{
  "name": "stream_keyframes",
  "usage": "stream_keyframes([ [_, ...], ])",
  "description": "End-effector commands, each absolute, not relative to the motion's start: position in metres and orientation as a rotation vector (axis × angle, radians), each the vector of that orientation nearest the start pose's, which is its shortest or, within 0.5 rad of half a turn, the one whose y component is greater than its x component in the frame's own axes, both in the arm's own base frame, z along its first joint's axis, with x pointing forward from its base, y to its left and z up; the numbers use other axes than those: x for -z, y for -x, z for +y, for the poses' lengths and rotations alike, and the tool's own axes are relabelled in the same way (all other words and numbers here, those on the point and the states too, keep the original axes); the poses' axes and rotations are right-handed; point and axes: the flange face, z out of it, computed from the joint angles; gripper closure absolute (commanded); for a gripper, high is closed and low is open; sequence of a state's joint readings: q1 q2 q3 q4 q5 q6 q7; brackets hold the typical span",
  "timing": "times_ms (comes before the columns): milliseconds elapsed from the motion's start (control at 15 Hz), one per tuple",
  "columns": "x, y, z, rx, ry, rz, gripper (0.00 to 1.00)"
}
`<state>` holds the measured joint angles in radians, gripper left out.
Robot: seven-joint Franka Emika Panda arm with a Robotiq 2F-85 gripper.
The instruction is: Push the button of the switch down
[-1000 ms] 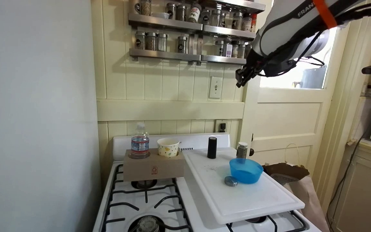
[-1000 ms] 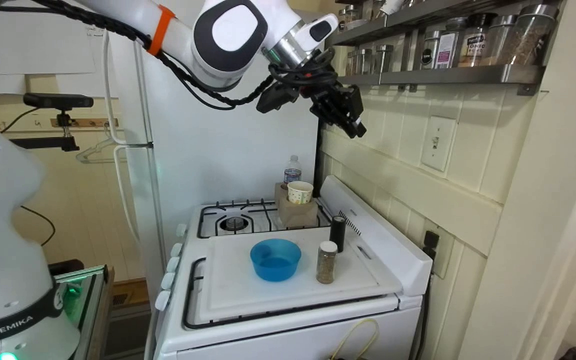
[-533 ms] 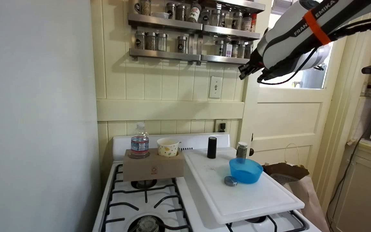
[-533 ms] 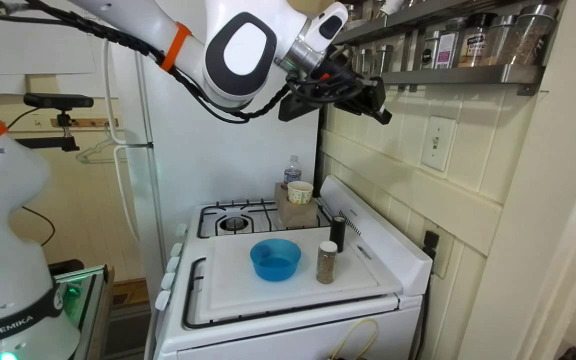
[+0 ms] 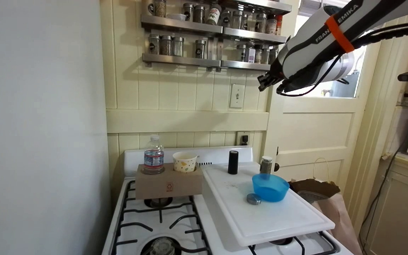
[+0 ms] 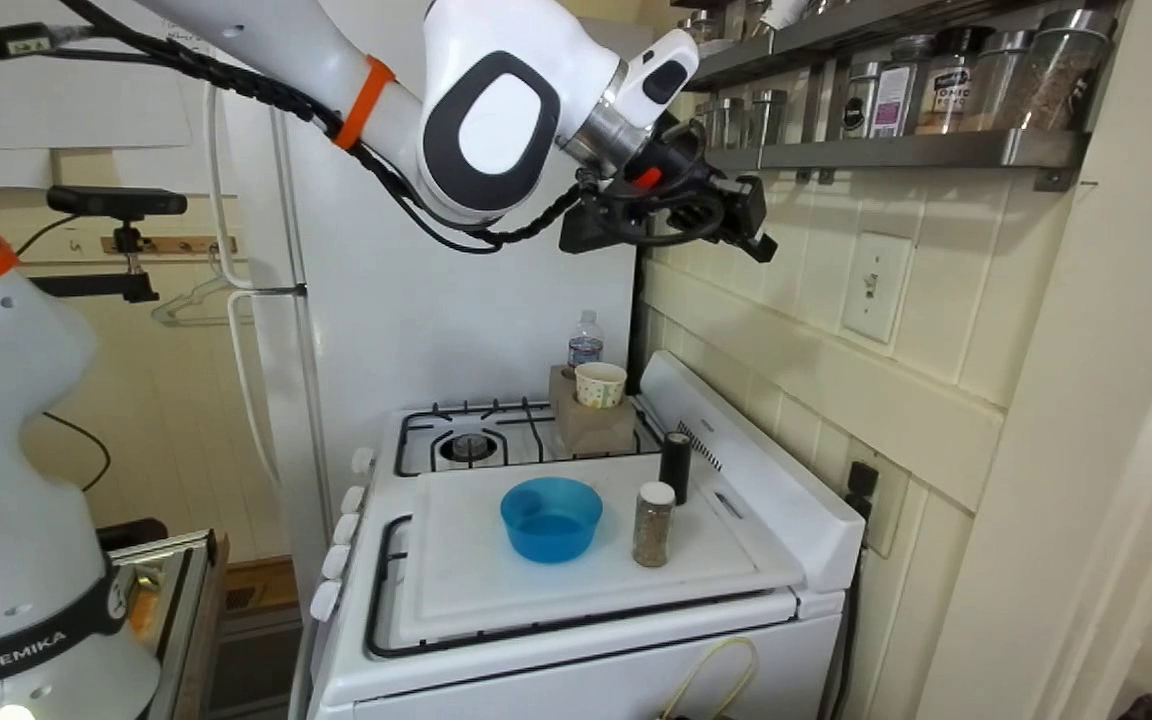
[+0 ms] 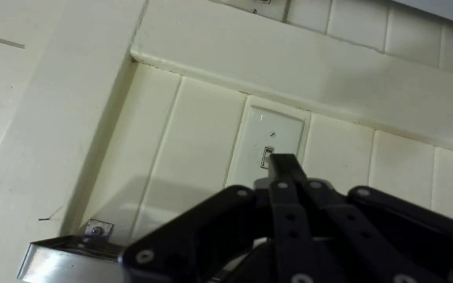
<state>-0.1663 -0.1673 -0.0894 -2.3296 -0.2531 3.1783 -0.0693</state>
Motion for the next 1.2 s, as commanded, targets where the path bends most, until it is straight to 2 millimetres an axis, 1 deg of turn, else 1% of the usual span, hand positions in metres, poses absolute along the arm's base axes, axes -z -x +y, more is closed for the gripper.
stream_keyframes([
  [0,-0.514,-0.540,-0.105,1.761,2.859,-0.076,1.00],
  [67,-0.510,-0.545,-0.098,1.809,2.817,-0.086,1.00],
  [200,-0.501,-0.555,-0.099,1.887,2.761,-0.098,1.00],
  [333,-0.493,-0.563,-0.107,1.963,2.720,-0.111,1.00],
  [533,-0.490,-0.573,-0.122,2.063,2.661,-0.081,1.00],
  [600,-0.489,-0.577,-0.119,2.058,2.624,-0.061,1.00],
  [867,-0.484,-0.595,-0.126,2.081,2.559,-0.060,1.00],
  [1133,-0.479,-0.612,-0.138,2.073,2.547,-0.054,1.00],
])
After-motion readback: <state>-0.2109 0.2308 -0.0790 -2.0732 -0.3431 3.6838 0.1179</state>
